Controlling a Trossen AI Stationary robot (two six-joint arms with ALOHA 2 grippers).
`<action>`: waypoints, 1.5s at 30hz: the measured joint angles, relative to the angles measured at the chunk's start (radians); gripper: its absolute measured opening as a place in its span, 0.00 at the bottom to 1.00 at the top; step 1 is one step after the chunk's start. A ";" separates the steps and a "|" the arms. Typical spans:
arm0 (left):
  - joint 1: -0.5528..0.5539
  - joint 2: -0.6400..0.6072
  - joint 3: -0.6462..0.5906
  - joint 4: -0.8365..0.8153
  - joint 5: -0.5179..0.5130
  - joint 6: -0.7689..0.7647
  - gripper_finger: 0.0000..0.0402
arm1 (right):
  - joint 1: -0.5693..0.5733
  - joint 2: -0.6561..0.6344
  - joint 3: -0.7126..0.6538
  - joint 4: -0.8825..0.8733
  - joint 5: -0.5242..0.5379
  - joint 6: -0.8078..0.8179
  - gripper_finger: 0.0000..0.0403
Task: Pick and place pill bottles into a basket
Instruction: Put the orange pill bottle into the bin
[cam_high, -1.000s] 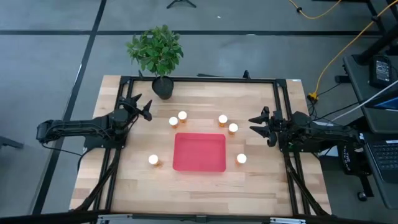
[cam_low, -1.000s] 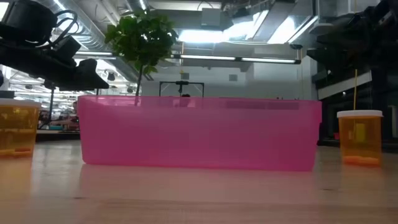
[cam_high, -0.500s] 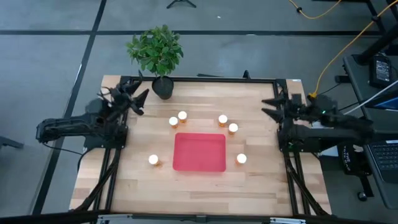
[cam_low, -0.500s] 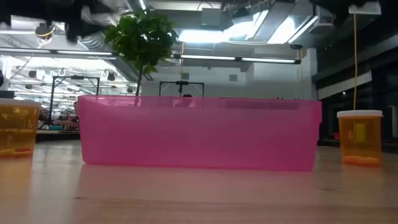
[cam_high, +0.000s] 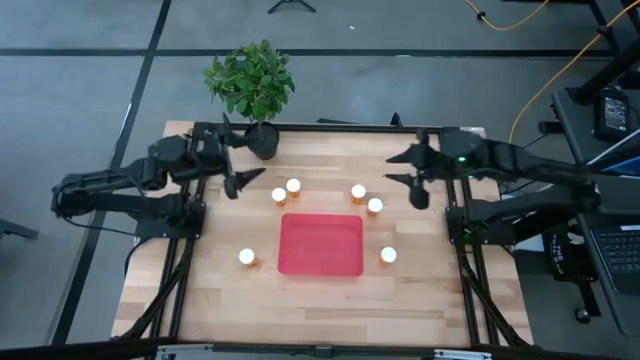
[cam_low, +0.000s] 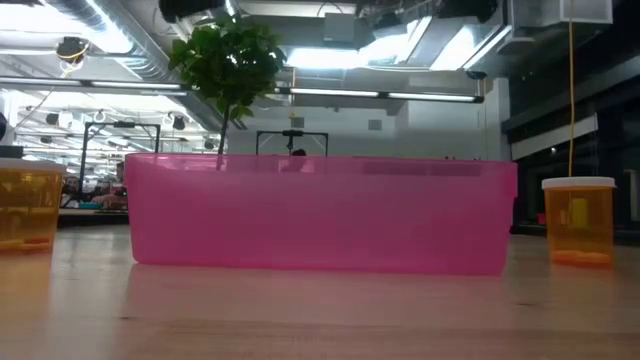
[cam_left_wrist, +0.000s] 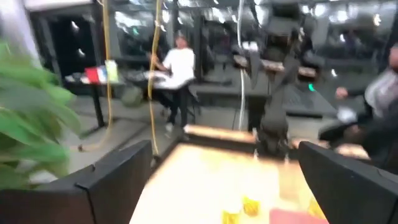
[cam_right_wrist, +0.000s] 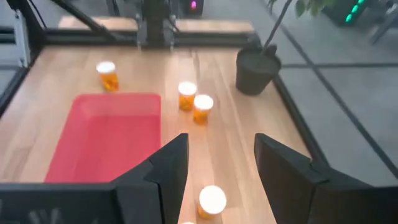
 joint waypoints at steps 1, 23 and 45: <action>0.000 0.010 0.000 -0.014 0.001 0.000 0.98 | 0.000 0.020 0.000 -0.002 0.000 0.008 0.46; -0.005 0.371 0.447 -0.868 -0.048 0.717 1.00 | 0.041 0.308 0.427 -0.443 0.092 0.280 0.46; -0.010 0.525 0.380 -0.462 0.006 0.322 0.90 | 0.041 0.321 0.386 -0.586 0.090 0.072 0.46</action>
